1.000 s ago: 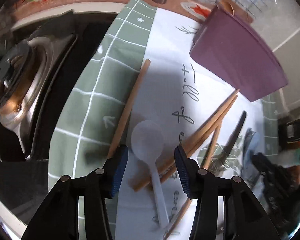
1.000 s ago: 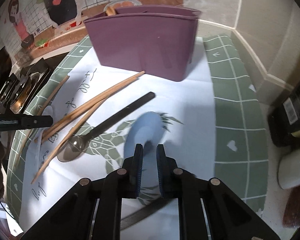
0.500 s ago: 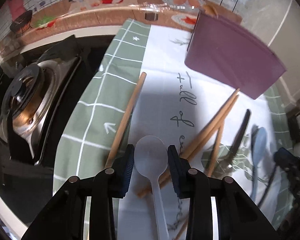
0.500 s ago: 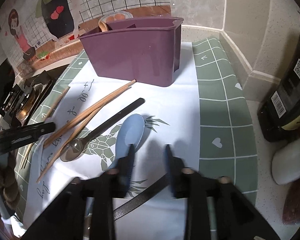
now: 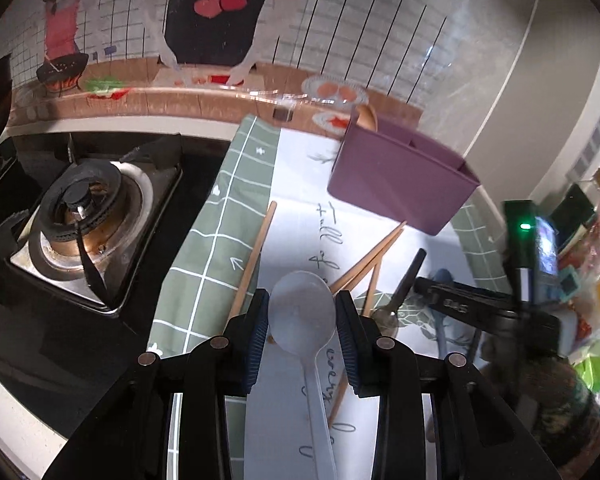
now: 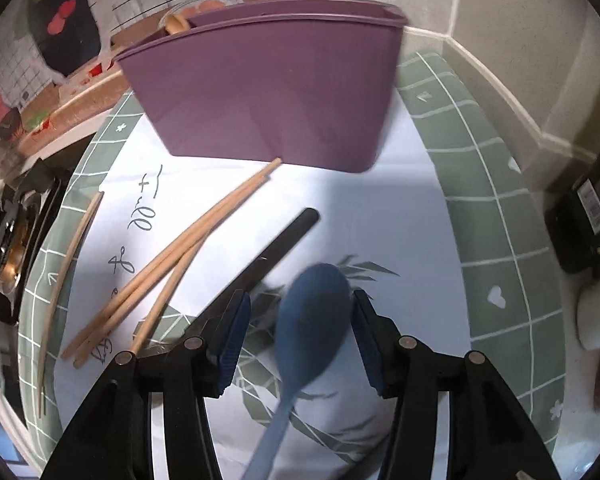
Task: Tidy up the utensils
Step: 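Lift both spoons over the purple caddy and open both grippers to drop them in, then grasp a wooden chopstick with the left gripper while the right gripper grasps a long metal spoon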
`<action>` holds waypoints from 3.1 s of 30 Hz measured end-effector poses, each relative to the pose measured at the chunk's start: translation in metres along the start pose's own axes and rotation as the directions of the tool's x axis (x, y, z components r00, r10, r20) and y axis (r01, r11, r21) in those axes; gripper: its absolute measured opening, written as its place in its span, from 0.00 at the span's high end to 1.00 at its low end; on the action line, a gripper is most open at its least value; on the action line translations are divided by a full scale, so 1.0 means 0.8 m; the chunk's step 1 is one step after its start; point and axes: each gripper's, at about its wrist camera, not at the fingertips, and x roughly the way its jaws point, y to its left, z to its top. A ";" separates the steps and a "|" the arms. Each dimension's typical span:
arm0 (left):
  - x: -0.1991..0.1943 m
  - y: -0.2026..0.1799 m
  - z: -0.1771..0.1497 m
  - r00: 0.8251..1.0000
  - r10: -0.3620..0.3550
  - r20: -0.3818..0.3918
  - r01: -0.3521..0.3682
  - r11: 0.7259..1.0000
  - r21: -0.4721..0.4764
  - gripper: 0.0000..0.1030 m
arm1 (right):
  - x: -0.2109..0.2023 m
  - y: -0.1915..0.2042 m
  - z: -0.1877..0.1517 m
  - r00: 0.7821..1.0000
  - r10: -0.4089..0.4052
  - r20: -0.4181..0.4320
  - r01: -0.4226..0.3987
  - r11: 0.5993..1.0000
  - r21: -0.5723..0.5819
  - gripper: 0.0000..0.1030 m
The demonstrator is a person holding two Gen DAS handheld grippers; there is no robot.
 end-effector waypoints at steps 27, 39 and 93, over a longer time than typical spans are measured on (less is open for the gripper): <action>-0.125 -0.114 0.189 0.885 -0.260 0.385 0.148 0.944 0.296 0.66 | -0.336 -0.025 0.078 0.835 0.073 0.545 0.025 0.985 -0.170 0.69; -0.084 -0.159 0.306 0.786 -0.266 0.559 0.105 0.947 0.303 0.66 | -0.388 -0.028 0.187 0.719 0.056 0.693 0.092 0.980 -0.175 0.69; 0.035 -0.028 0.104 0.999 -0.032 -0.040 0.041 0.970 0.238 0.36 | -0.146 -0.041 0.018 0.952 -0.036 0.303 0.104 0.972 -0.211 0.02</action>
